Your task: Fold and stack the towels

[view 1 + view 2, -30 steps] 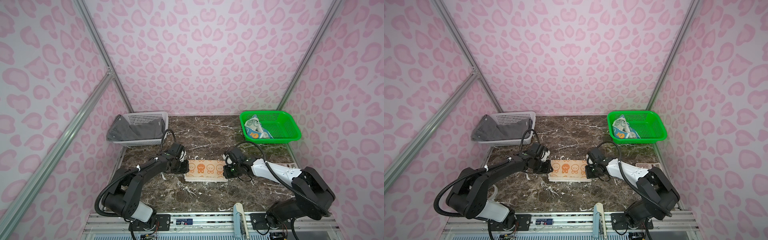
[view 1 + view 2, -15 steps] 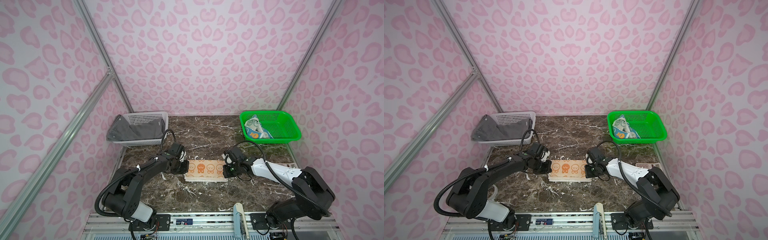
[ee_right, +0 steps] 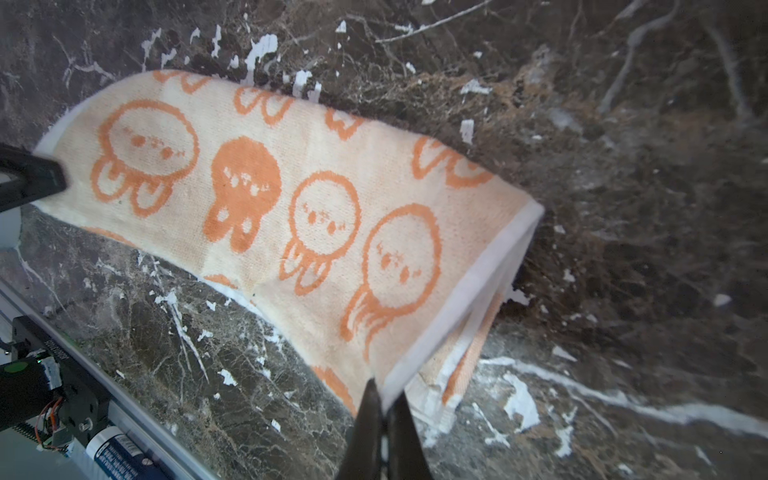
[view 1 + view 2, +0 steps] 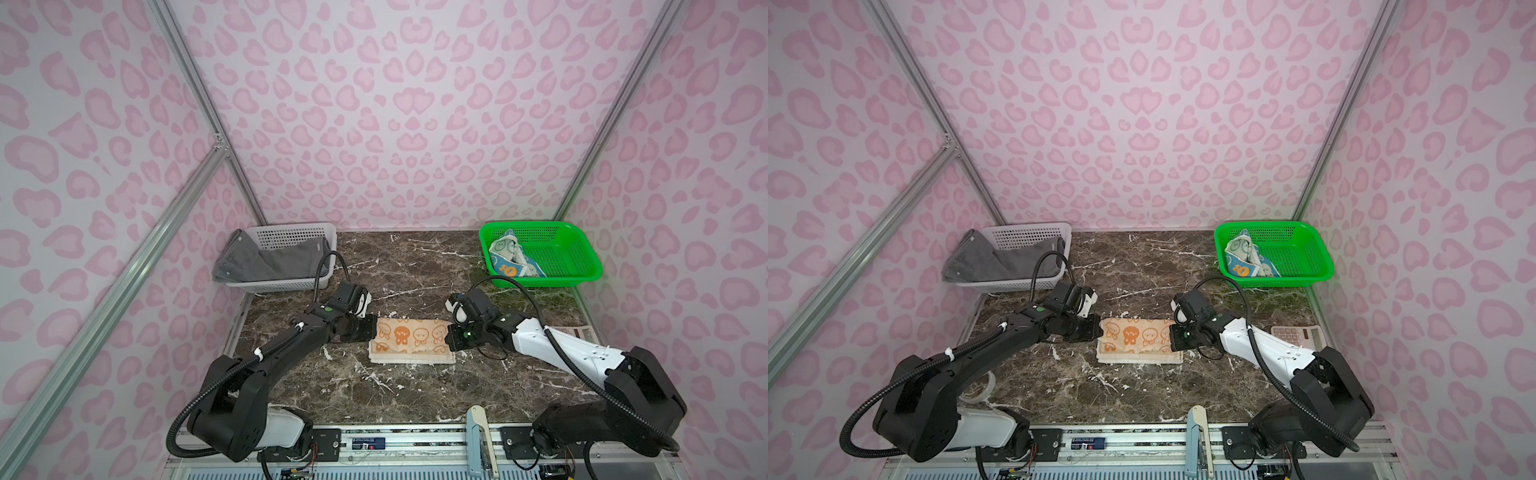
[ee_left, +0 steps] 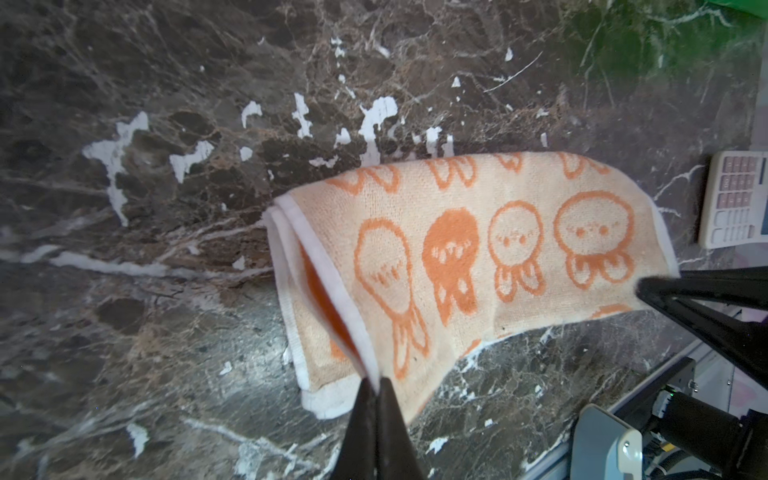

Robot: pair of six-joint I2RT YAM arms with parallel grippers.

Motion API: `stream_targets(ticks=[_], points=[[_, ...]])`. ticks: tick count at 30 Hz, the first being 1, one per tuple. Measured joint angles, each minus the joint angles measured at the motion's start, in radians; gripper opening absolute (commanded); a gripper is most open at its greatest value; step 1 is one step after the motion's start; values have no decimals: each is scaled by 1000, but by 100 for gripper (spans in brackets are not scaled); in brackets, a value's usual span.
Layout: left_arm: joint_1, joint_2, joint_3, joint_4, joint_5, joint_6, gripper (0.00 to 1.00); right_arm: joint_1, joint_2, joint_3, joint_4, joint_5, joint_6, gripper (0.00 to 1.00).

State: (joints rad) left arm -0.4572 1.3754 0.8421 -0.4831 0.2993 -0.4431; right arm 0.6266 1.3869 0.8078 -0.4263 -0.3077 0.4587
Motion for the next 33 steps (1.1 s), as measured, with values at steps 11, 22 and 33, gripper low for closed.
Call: stream_targets(ticks=[11,22,33], points=[[0,50,-89,17,11,-2,3,14,45,-84,10,-7,31,0],[0,-26,-96,26,25,-6,3,8,-23,-74,-18,16,28,0],[-14,91,-133,40,31,-16,27,43,56,-92,-10,48,26,29]])
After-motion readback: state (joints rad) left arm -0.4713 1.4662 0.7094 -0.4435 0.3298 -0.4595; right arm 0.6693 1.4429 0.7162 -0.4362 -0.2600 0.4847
